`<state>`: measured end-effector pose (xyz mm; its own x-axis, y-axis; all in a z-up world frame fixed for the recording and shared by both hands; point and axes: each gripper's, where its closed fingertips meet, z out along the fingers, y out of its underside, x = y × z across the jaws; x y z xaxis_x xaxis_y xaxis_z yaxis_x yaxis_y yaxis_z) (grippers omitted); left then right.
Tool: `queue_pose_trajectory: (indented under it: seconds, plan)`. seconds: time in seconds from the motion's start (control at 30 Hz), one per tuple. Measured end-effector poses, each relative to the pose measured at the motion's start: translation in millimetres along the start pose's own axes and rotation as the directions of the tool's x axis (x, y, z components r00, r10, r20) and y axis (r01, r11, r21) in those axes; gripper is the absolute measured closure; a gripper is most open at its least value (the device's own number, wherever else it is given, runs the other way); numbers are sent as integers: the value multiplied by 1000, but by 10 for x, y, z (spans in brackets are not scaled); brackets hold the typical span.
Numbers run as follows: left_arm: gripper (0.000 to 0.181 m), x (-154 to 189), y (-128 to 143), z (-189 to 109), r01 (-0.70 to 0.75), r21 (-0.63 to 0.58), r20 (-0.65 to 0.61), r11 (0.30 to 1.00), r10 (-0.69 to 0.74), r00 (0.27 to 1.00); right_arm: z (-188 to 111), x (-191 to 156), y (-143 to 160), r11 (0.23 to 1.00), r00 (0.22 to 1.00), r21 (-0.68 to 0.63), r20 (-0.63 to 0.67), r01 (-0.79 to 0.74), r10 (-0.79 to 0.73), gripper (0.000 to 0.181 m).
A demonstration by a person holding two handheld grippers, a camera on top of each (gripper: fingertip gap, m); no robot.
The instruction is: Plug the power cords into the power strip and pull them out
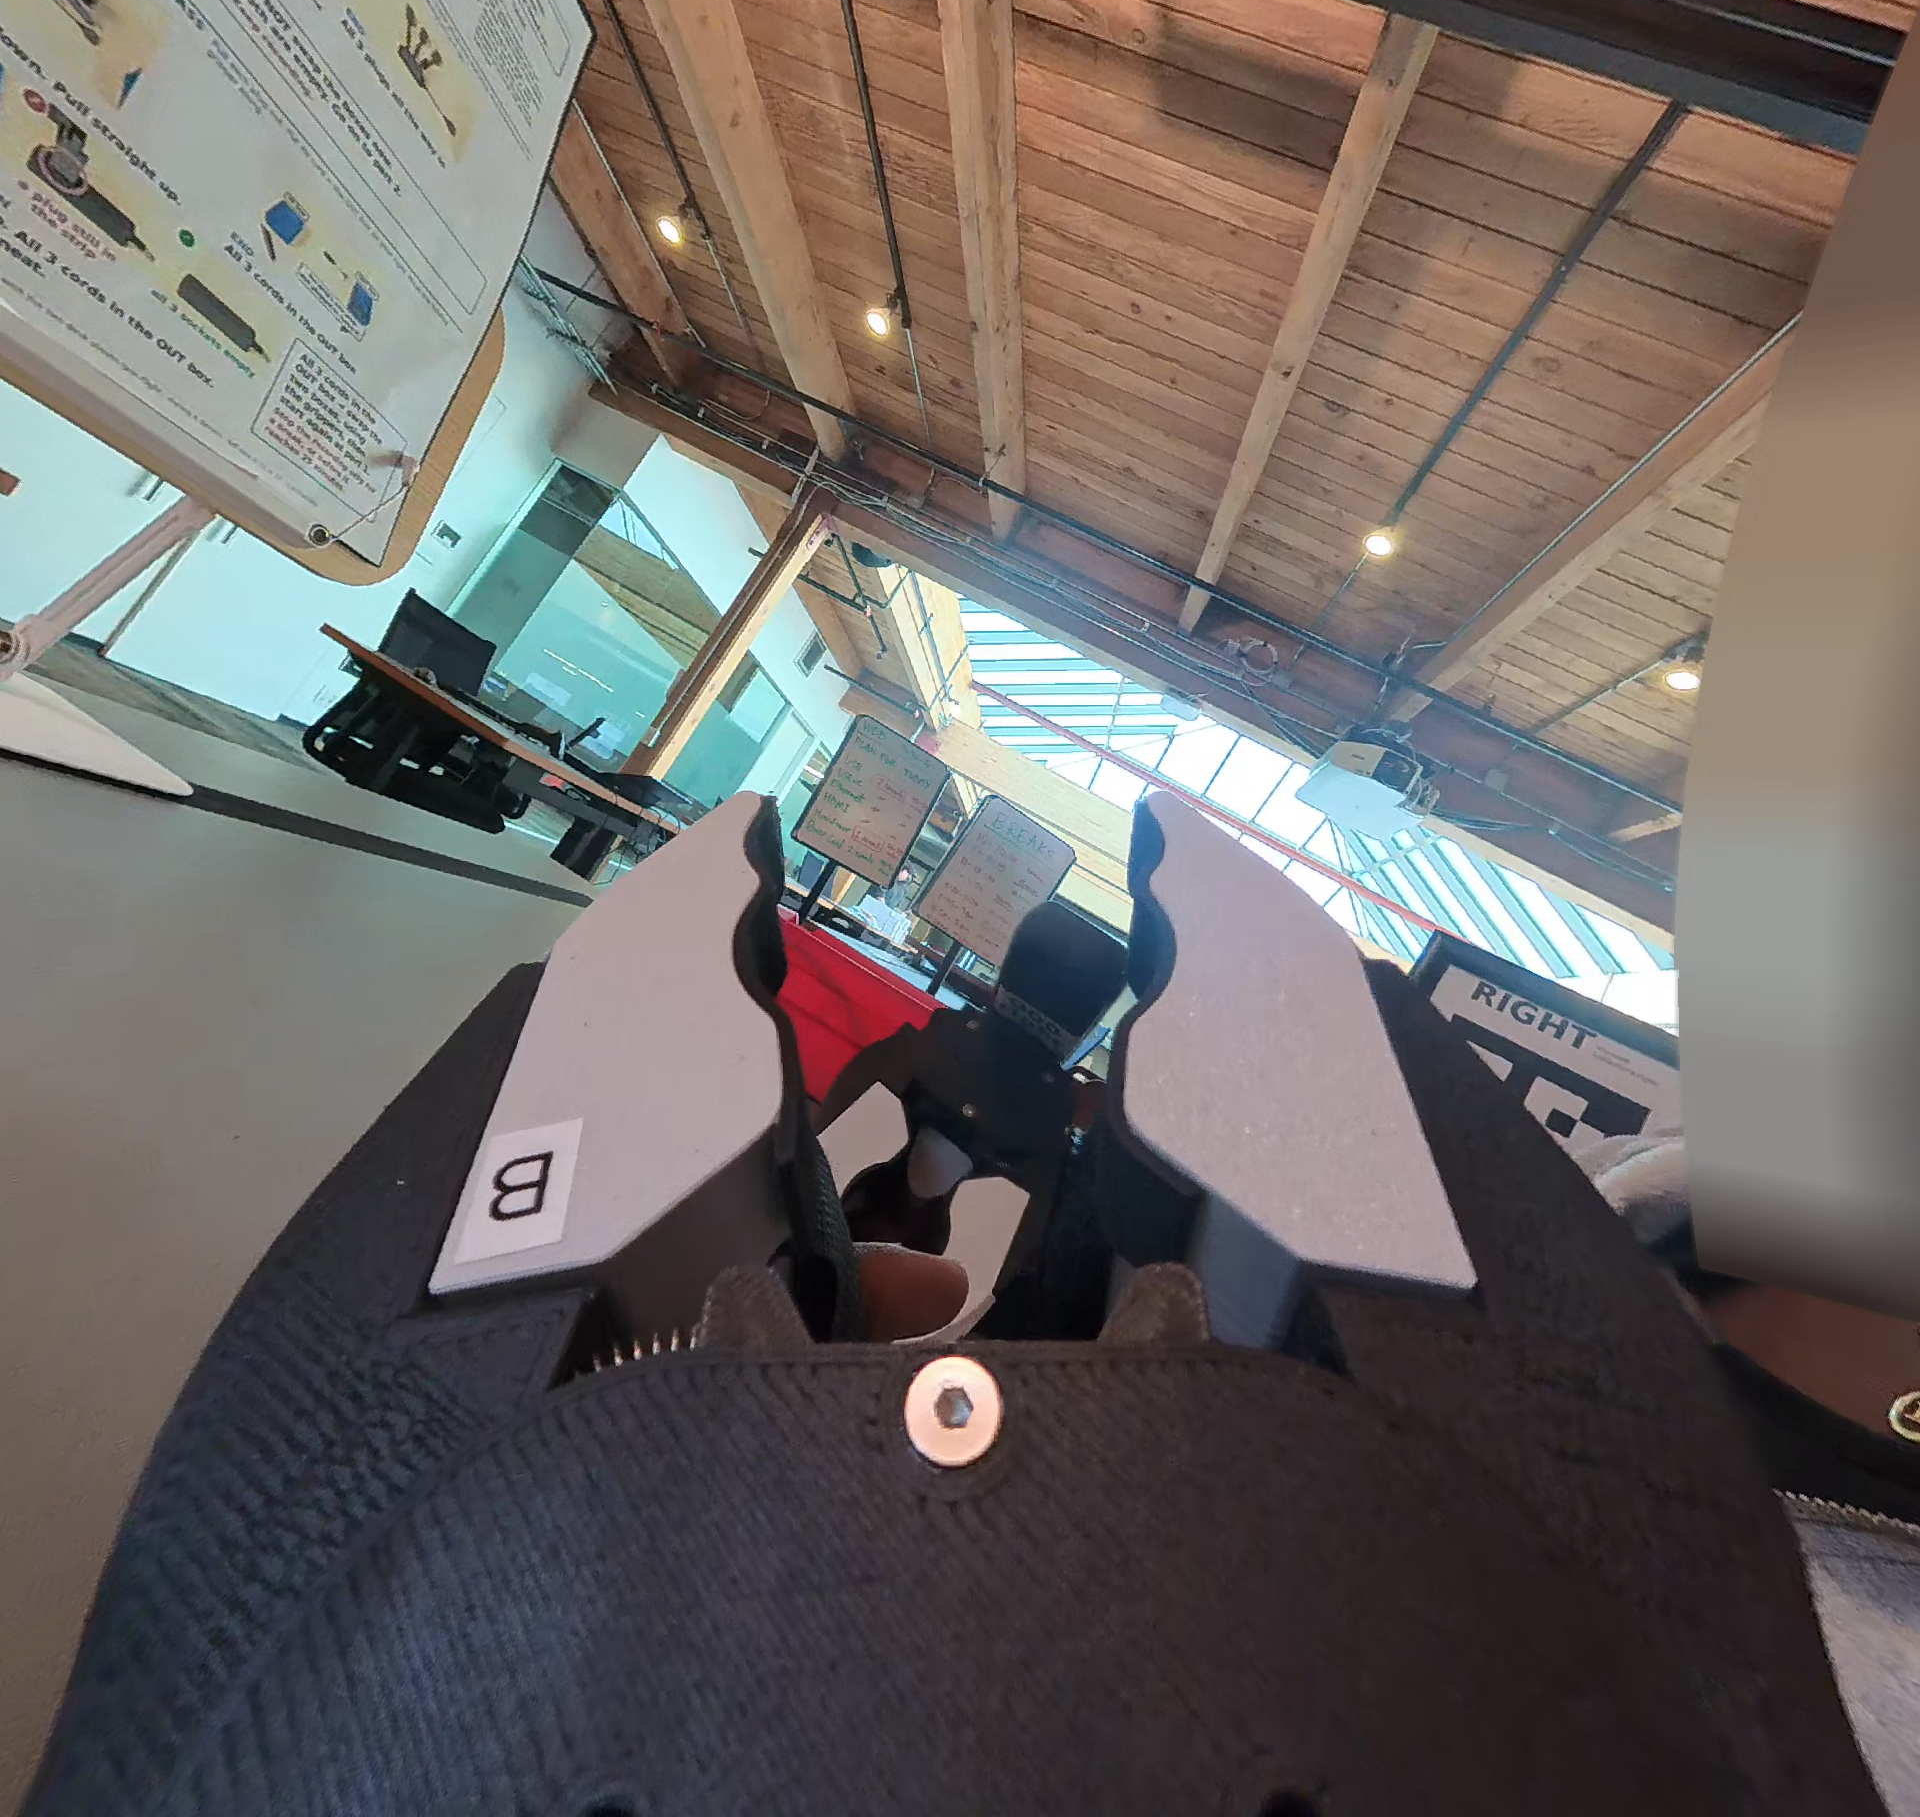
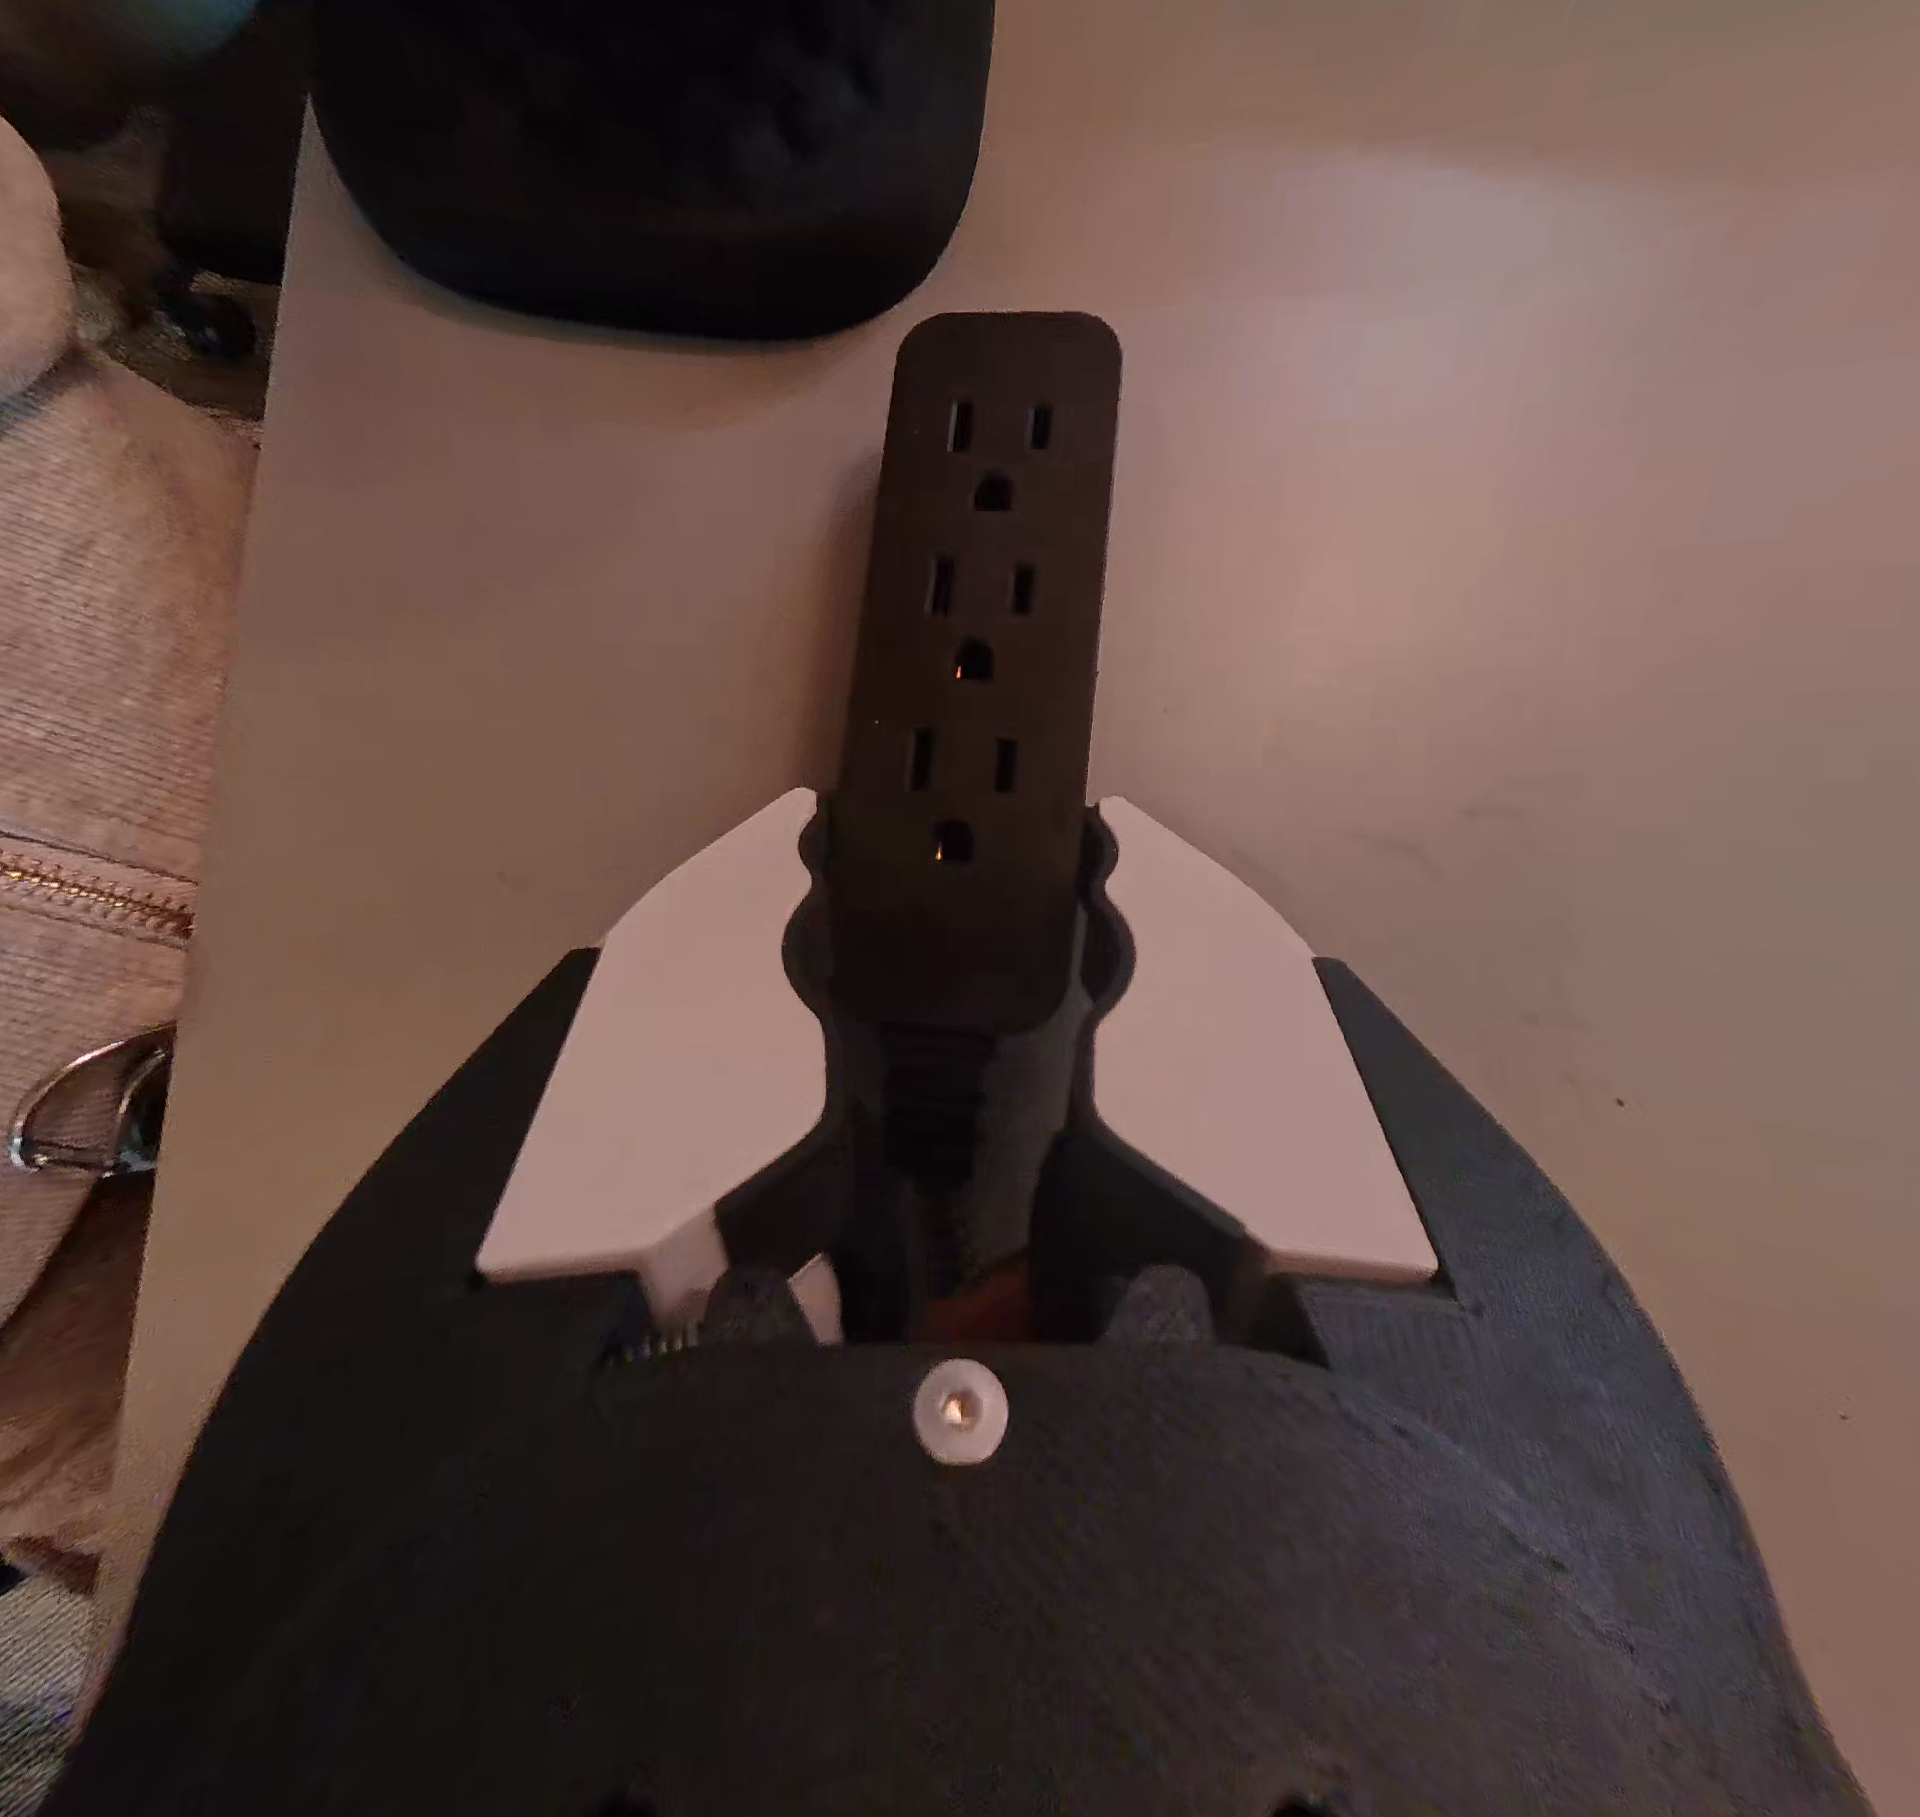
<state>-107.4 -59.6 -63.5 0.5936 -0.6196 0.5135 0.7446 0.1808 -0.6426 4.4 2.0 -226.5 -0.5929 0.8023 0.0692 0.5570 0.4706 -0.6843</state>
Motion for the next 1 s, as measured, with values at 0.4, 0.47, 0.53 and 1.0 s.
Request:
queue_pose_trajectory:
  seconds: [0.4, 0.47, 0.53, 1.0]
  plan:
    - [118, -2, 38, 9, -23, -23, 9, 999, 23, 1000, -248, 304, -271, 946, 875, 22, -389, 322, -288, 136]
    - [118, -4, 33, 8, -20, -21, 9, 1000, 20, 1000, -364, 370, -351, 933, 834, 43, -463, 358, -299, 136]
    - [118, -4, 32, 7, -16, -20, 8, 1000, 16, 1000, -475, 434, -401, 915, 779, 32, -537, 401, -323, 136]
    - [118, -12, 38, 8, -12, -23, 11, 1000, 12, 1000, -1600, 647, -781, 771, 159, -248, -898, 586, -410, 136]
